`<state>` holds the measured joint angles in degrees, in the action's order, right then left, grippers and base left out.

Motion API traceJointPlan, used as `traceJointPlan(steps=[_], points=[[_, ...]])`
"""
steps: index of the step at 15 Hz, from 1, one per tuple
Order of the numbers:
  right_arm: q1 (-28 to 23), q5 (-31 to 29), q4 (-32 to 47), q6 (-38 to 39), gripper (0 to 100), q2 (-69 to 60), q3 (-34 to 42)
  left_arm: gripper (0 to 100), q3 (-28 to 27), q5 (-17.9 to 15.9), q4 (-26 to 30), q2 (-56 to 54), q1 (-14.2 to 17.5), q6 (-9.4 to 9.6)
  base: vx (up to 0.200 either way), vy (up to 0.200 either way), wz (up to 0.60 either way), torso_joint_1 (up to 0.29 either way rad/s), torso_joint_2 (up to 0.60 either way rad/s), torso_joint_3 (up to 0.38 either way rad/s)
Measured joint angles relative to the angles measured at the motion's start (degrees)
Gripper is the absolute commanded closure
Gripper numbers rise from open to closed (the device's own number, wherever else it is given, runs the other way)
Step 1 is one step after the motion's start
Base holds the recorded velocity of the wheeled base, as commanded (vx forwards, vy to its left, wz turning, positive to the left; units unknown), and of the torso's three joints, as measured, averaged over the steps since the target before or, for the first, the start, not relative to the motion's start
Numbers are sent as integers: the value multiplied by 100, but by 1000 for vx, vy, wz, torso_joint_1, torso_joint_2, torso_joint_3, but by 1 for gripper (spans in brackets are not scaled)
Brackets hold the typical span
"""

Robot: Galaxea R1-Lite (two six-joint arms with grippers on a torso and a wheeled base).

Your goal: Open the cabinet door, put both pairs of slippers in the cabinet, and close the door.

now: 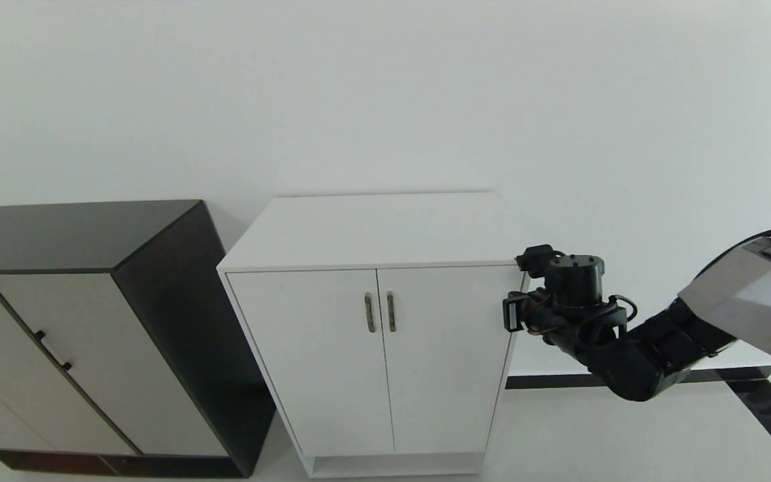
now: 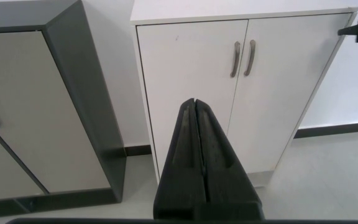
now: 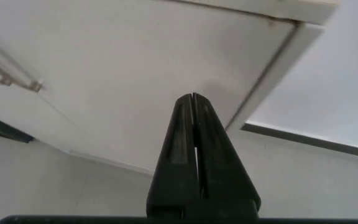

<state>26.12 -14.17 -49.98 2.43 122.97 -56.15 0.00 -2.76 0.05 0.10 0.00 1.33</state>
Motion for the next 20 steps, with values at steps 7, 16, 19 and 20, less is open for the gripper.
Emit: traceJointPlan(steps=[7, 16, 19, 20], points=[[-477, -560, -919, -581, 100, -2854, 3628, 100, 0, 2, 2, 0, 0, 9, 0, 0, 0, 0, 0, 0], [-1012, 234, 4005, -764, 100, -9372, 5247, 100, 0, 2, 2, 0, 0, 0, 0, 0, 0, 0, 0, 0], [-1075, 1128, 5265, -630, 100, -11018, 5285, 100, 0, 2, 0, 0, 0, 0, 0, 0, 0, 0, 0, 0], [-1102, 1426, 5309, -623, 100, -11280, 5288, 100, 0, 2, 2, 0, 0, -2, 0, 0, 0, 0, 0, 0]])
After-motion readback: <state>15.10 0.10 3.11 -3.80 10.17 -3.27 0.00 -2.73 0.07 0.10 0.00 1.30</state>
